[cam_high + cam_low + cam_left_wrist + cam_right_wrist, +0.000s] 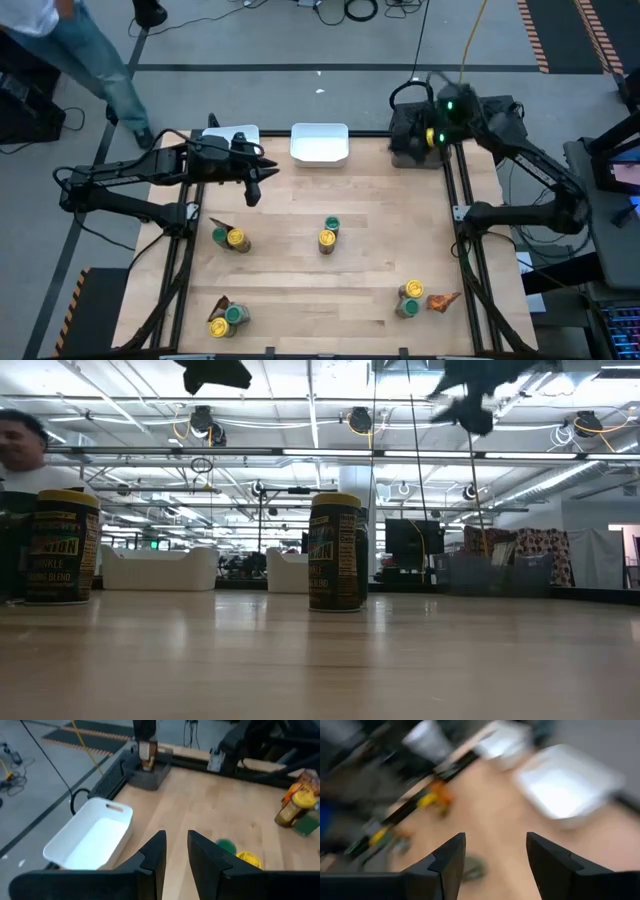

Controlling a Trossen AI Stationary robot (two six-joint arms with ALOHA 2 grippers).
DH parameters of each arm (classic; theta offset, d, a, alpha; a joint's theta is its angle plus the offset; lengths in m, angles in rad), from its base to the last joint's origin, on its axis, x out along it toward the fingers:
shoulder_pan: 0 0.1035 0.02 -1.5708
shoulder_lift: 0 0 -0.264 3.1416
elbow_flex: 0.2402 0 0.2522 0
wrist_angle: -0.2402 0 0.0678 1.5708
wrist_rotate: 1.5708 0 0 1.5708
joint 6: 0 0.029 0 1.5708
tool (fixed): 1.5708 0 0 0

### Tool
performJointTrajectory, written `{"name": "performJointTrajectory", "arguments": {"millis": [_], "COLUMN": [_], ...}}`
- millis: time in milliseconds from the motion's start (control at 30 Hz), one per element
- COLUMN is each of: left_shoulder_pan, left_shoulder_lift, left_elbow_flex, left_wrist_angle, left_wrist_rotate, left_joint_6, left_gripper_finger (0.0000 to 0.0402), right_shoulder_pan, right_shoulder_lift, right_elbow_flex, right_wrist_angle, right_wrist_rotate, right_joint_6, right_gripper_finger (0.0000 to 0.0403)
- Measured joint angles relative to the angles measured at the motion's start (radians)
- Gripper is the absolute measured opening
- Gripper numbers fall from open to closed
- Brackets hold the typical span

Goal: Sort spices by type
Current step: Put the bottom right orange seasoning bag into the black bin

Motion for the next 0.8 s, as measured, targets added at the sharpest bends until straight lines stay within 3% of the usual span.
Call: {"name": "performJointTrajectory", "arguments": {"millis": [467,800], "left_shoulder_pan": [0.027,0.027], "left_shoulder_lift": [0.051,0.11], "left_elbow_flex": [0.0,0.0], "left_wrist_angle": [0.038,0.039], "left_wrist_rotate": [0.0,0.061], "left_joint_6": [-0.003,-0.01], "left_gripper_finger": [0.0084,0.0084], "right_shoulder_pan": [0.708,1.087], "right_shoulder_lift": [0.001,0.069], "right_elbow_flex": [0.0,0.0], "right_wrist_angle": [-0.072,-0.414], "right_wrist_rotate": [0.015,0.016], "right_joint_6": [-0.014,0.132], "right_gripper_finger": [0.0189,0.0189]}}
